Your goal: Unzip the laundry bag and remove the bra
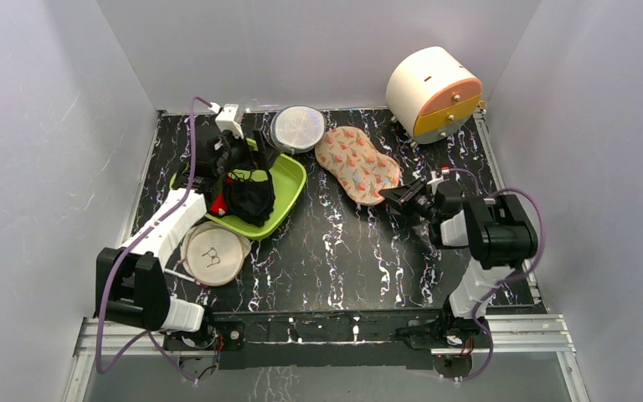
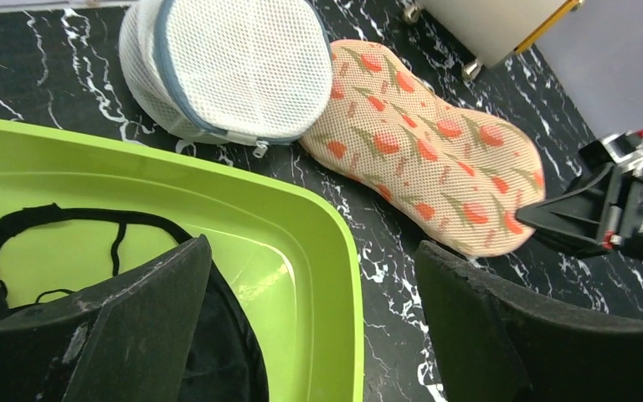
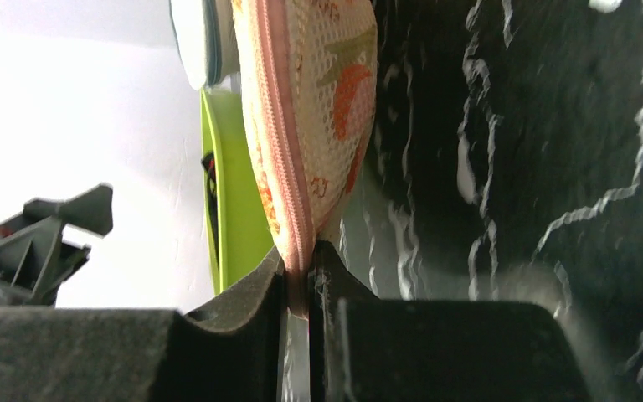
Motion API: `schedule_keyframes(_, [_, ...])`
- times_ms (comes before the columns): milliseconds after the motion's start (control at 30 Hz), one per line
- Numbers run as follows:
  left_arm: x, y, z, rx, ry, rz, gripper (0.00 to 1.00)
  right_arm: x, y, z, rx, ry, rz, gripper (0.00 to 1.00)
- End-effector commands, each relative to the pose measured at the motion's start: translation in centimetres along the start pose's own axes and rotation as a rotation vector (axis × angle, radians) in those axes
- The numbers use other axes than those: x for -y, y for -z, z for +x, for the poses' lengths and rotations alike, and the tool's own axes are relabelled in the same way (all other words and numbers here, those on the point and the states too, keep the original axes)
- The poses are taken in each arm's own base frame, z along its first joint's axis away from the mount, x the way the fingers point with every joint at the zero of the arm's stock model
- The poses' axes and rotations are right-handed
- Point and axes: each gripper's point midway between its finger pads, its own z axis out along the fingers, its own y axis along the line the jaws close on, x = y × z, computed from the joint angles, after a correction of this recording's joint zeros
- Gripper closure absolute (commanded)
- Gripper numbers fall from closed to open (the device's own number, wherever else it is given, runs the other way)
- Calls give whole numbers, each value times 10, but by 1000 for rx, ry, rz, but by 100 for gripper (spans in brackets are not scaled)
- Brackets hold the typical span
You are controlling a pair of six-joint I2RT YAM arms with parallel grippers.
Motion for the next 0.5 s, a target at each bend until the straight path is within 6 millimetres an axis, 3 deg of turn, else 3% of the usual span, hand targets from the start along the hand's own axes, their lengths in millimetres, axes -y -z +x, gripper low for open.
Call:
schedule_keyframes(0, [34,-8,-5,-5,-64,97,11,-22,26,24,-158,158,-7,100])
schedule_keyframes(133, [73,-10,27,-26,-267,203,13,-22,45,21,-218,211,100,100])
schedule_keyframes(267, [124,8,59,46,-522,407,12,-32,61,34,-307,195,108,100])
schedule_keyframes(467, [160,14,111,14,-806,522,14,-43,79,57,-442,150,84,99])
